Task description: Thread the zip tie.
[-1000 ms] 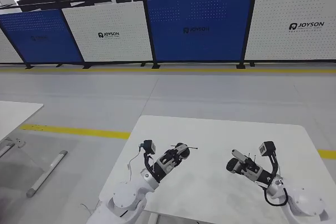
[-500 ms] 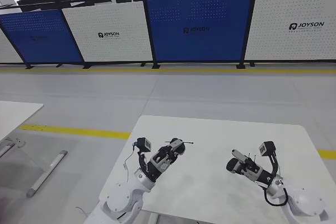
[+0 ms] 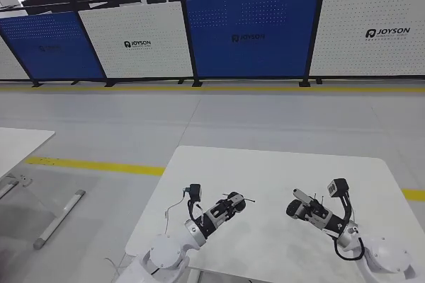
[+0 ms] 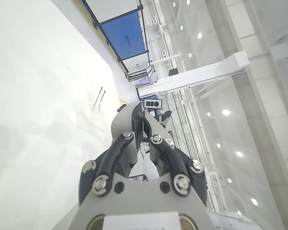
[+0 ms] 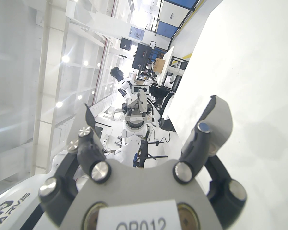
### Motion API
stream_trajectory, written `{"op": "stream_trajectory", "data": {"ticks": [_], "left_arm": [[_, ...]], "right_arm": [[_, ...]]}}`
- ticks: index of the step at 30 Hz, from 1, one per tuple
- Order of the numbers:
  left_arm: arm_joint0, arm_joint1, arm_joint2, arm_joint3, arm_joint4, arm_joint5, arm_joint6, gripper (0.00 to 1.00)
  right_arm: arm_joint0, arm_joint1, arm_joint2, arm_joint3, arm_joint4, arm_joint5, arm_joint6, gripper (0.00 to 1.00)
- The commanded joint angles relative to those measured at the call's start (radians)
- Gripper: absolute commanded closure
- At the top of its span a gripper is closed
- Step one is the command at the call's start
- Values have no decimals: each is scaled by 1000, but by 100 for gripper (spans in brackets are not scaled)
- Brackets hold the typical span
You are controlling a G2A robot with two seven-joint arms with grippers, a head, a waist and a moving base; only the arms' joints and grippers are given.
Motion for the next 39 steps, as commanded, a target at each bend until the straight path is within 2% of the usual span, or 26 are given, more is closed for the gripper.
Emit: {"op": "stream_trajectory", "data": {"ticks": [1, 4, 9, 12, 22, 25, 26, 30, 39], "left_arm": [[0, 0, 0, 0, 0, 0, 0, 100], [0, 0, 0, 3, 2, 2, 3, 100], [-18, -4, 40, 69, 104, 20, 68, 100], [-25, -4, 66, 96, 157, 2, 48, 100], [-25, -4, 66, 96, 157, 2, 48, 100], [-23, -7, 57, 80, 98, -34, 80, 100], [-18, -8, 50, 70, 68, -60, 83, 100], [6, -5, 30, 46, 7, -115, 55, 100], [6, -5, 30, 46, 7, -115, 55, 100]], "right_arm": [[0, 0, 0, 0, 0, 0, 0, 0], [0, 0, 0, 0, 0, 0, 0, 0], [0, 0, 0, 0, 0, 0, 0, 0], [0, 0, 0, 0, 0, 0, 0, 0], [0, 0, 0, 0, 0, 0, 0, 0], [0, 0, 0, 0, 0, 0, 0, 0], [0, 0, 0, 0, 0, 0, 0, 0], [0, 0, 0, 0, 0, 0, 0, 0], [0, 0, 0, 0, 0, 0, 0, 0]]}}
